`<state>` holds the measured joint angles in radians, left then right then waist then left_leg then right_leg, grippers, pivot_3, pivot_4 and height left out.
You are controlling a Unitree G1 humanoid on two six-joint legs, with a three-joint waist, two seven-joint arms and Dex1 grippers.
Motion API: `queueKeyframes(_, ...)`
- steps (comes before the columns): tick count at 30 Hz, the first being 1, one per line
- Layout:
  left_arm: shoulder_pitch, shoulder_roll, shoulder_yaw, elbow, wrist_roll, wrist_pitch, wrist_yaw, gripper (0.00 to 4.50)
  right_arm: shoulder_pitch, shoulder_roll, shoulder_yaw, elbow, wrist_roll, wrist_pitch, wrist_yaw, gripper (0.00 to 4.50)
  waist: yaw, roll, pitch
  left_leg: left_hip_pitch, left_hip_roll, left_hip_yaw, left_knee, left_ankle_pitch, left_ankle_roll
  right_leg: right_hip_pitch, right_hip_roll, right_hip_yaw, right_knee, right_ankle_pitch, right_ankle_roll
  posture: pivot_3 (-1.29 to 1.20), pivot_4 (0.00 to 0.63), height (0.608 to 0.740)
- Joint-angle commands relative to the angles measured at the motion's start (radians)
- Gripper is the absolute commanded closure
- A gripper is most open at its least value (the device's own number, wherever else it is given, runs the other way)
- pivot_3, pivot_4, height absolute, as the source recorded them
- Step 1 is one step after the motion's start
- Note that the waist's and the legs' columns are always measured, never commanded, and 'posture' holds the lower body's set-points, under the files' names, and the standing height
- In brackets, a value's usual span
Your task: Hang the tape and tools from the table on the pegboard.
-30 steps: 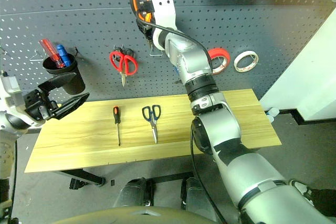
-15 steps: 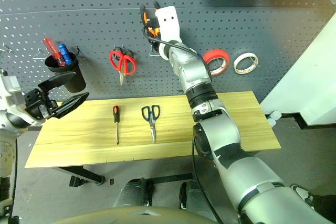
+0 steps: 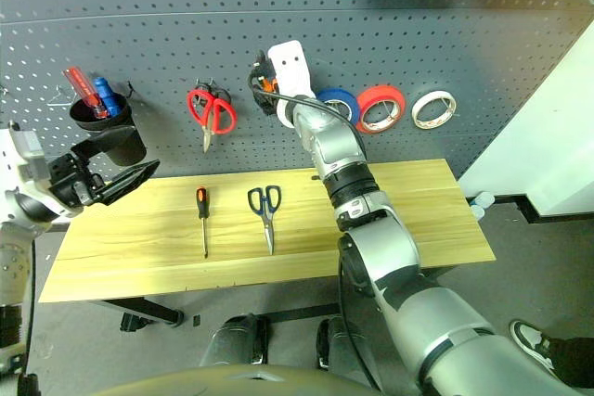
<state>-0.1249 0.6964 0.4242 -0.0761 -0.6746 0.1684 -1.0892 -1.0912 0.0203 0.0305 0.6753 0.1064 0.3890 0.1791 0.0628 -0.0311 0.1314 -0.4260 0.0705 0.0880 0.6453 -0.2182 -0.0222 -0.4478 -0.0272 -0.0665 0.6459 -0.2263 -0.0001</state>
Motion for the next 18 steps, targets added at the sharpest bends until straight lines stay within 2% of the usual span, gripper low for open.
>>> queueKeyframes(1,-0.009,0.008,0.011,-0.005,0.000,-0.013,-0.002,0.24,-0.023,-0.034,-0.035,-0.165,0.027,0.046,0.013,0.03,0.001,0.000,0.000,0.000,0.000,0.000,0.000,0.000,0.000,0.000,0.000,0.000,0.000,-0.001,0.000,0.22,0.062,0.740)
queueKeyframes(7,-0.005,0.007,0.010,-0.002,-0.003,-0.008,0.001,0.24,0.029,-0.087,-0.038,-0.408,0.067,0.186,0.051,0.03,0.000,0.000,0.000,0.000,0.000,-0.001,-0.001,-0.002,-0.003,0.000,-0.001,0.000,-0.001,-0.003,0.001,0.20,0.069,0.740)
queueKeyframes(12,0.009,0.001,0.012,-0.016,-0.008,0.001,0.016,0.24,0.093,-0.160,-0.064,-0.648,0.177,0.386,0.141,0.03,0.000,0.000,0.000,-0.001,0.000,0.000,-0.002,0.000,0.000,-0.002,-0.001,0.001,-0.001,-0.003,0.001,0.20,0.072,0.740)
queueKeyframes(18,0.069,-0.037,-0.008,-0.074,0.012,0.014,0.095,0.24,0.176,-0.283,-0.108,-0.830,0.365,0.619,0.293,0.03,0.000,0.000,0.000,-0.002,0.000,0.002,-0.003,-0.001,0.001,-0.003,-0.001,0.002,-0.001,-0.005,0.003,0.19,0.079,0.740)
